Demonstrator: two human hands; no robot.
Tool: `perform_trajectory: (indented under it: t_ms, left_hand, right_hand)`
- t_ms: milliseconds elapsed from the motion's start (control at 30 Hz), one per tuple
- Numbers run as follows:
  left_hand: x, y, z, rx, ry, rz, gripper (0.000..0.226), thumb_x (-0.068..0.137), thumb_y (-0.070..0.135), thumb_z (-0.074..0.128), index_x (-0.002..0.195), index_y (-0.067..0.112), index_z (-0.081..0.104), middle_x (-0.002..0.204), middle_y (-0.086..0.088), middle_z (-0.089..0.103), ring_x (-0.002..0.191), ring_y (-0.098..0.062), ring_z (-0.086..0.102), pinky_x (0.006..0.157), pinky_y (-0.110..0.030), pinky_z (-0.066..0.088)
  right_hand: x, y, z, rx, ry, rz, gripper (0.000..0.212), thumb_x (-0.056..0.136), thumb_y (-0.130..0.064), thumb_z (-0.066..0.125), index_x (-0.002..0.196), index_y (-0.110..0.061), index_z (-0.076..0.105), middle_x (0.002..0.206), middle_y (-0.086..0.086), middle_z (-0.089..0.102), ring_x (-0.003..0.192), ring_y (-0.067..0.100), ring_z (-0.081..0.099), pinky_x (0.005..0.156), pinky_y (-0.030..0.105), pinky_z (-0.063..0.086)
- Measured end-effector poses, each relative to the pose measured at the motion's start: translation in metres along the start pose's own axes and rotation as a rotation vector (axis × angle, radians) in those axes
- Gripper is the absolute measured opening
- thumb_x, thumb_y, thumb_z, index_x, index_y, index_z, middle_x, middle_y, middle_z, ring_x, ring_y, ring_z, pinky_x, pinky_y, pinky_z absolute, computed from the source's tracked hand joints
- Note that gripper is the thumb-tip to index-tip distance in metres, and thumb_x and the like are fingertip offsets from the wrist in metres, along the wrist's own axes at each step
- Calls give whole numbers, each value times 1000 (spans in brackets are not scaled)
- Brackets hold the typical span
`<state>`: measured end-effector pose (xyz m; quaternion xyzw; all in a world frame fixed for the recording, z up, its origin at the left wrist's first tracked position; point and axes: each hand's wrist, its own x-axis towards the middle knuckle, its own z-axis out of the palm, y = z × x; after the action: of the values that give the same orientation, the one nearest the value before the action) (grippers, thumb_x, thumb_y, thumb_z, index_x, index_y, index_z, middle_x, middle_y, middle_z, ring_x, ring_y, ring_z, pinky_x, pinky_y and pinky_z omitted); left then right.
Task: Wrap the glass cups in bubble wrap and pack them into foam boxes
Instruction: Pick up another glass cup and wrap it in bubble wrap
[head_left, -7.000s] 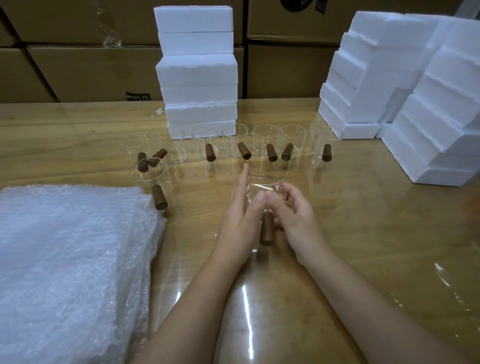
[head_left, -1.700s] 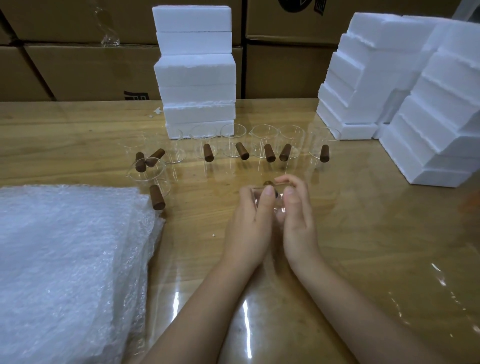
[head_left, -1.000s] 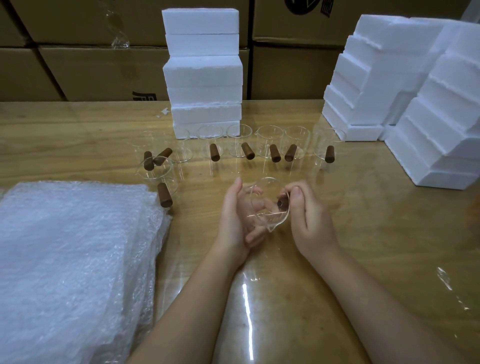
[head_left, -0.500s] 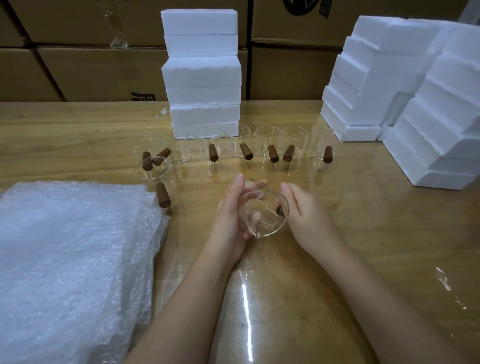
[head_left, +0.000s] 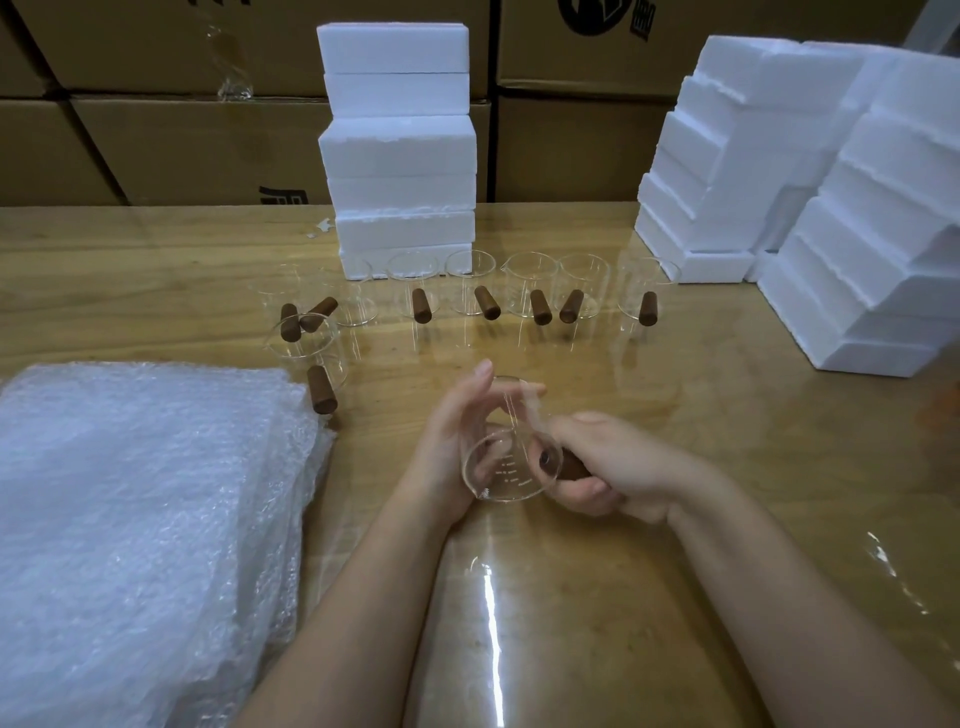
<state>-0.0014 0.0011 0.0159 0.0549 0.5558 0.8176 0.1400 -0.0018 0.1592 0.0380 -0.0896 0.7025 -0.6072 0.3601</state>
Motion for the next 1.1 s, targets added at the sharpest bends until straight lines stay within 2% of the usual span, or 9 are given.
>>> perform_trajectory:
  t_ms: [67, 167, 300, 400, 500, 667, 767, 933, 1100]
  left_hand:
    - [2, -2, -2, 47, 34, -48, 43, 74, 57, 48, 79, 26, 77, 81, 7, 71, 65, -4, 65, 67, -26, 50]
    - [5, 0, -3, -138, -26, 7, 42, 76, 48, 50, 89, 16, 75, 92, -6, 71, 60, -13, 66, 54, -24, 52]
    - [4, 3, -1, -256, -91, 37, 46, 92, 42, 37, 117, 11, 60, 105, -16, 70, 52, -16, 66, 49, -22, 51]
    - [5, 1, 2, -245, -18, 62, 45, 87, 42, 39, 103, 6, 61, 91, -12, 71, 33, -10, 52, 37, -15, 40]
    - [9, -3, 4, -185, 78, 57, 44, 93, 41, 34, 91, 11, 65, 83, -6, 68, 32, -13, 43, 32, -14, 28]
    - [13, -3, 2, -289, 191, -42, 49, 99, 35, 27, 82, 10, 66, 70, -7, 68, 34, -18, 44, 32, -14, 31]
    - [13, -1, 0, -285, 200, -85, 49, 99, 38, 29, 84, 9, 66, 70, -10, 67, 36, -21, 52, 33, -19, 41]
    - [9, -6, 12, -371, 312, 100, 46, 98, 24, 36, 74, 6, 70, 71, -9, 68, 63, -19, 67, 53, -29, 55]
    - [9, -4, 12, -697, 330, 5, 39, 99, 30, 36, 101, 0, 61, 83, -14, 73, 77, -25, 73, 61, -31, 57]
  right_hand:
    - [-2, 1, 0, 56, -105, 26, 45, 95, -24, 32, 55, -15, 51, 37, -4, 23, 32, 8, 16, 36, 15, 12]
    - [1, 2, 1, 64, -81, -16, 38, 92, -26, 38, 58, -14, 50, 40, -3, 24, 34, 8, 16, 36, 16, 12]
    - [6, -1, 3, -74, 224, -133, 46, 96, -30, 42, 53, -21, 53, 46, -4, 47, 38, 7, 34, 36, 16, 26]
    - [6, 4, 8, -409, 552, -331, 53, 99, -39, 38, 50, -22, 48, 46, -7, 54, 43, 4, 47, 49, 20, 39]
    - [8, 11, 13, -666, 846, -545, 50, 98, -35, 36, 49, -23, 38, 42, -6, 40, 44, 22, 45, 47, 37, 36]
    - [13, 14, 10, -1091, 1020, -945, 29, 92, -16, 45, 78, -1, 65, 68, 9, 59, 61, 27, 55, 53, 37, 45]
    - [16, 17, 12, -1143, 1033, -962, 25, 90, -15, 47, 86, 0, 66, 76, 9, 61, 67, 27, 57, 57, 35, 47]
    - [14, 14, 17, -1063, 1126, -895, 29, 89, -15, 42, 70, -3, 61, 54, 5, 52, 47, 25, 48, 45, 29, 31]
    - [23, 15, 30, -862, 959, -606, 33, 97, -18, 41, 74, -2, 57, 57, 20, 56, 51, 40, 51, 49, 40, 33]
